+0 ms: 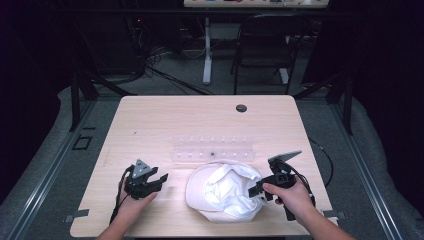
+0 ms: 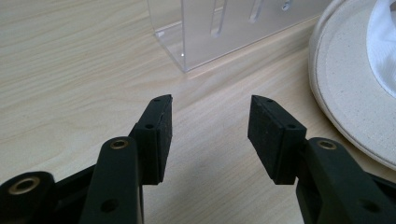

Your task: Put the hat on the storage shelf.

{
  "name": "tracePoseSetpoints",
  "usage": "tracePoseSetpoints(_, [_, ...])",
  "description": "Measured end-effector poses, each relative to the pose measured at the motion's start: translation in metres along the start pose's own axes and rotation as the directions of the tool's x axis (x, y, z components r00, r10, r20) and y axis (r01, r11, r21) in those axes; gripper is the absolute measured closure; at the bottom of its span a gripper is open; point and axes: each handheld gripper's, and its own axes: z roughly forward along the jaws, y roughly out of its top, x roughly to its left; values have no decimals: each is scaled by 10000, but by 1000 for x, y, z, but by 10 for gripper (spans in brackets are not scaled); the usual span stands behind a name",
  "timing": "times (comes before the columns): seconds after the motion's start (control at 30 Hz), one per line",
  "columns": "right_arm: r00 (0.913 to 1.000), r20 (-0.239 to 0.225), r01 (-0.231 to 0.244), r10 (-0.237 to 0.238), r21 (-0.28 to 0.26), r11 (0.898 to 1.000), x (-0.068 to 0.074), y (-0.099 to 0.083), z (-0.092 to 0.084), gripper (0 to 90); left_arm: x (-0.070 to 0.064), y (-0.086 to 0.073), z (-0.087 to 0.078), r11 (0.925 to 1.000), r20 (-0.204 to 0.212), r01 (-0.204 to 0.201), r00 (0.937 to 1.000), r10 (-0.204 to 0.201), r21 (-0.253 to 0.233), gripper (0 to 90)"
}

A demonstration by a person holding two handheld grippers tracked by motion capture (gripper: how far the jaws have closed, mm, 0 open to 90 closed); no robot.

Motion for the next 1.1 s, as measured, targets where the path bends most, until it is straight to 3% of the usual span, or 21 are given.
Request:
tracePoseSetpoints(0.2, [9993, -300, -242, 233, -325, 9992, 5, 2, -7, 499, 0, 0, 0, 10000, -1, 10, 10000, -10, -28, 506])
tracePoseSetpoints(0.23, [9993, -356, 82, -80, 62, 9999, 4, 4, -11, 498, 0, 0, 0, 10000, -8, 15, 10000, -15, -27, 505])
tracePoseSetpoints(0.27, [9980, -556, -315, 294, -374, 9988, 6, 2, -11, 498, 0, 0, 0, 10000, -15, 47, 10000, -47, -35, 505])
tracePoseSetpoints(0.3, [9975, -602, -392, 365, -448, 9982, 7, 2, -11, 497, 0, 0, 0, 10000, -14, 58, 10000, -58, -42, 505])
tracePoseSetpoints(0.33, [9976, -684, -136, 125, -149, 9998, 6, 4, -15, 498, 0, 0, 0, 10000, -14, 64, 10000, -64, -43, 505])
tracePoseSetpoints(0.43, [9969, -737, -279, 257, -298, 9992, 10, 5, -18, 527, 0, 0, 0, 10000, -21, 68, 10000, -69, -34, 505])
tracePoseSetpoints(0.8, [9995, -274, 150, -153, -135, 9998, 22, 10, -21, 752, 0, 0, -1, 10000, -18, 70, 10000, -70, -45, 505])
tracePoseSetpoints(1.1, [9987, 171, 475, -476, 64, 9988, 33, 14, -18, 804, 0, 0, 0, 10000, -32, 60, 10000, -60, -47, 505])
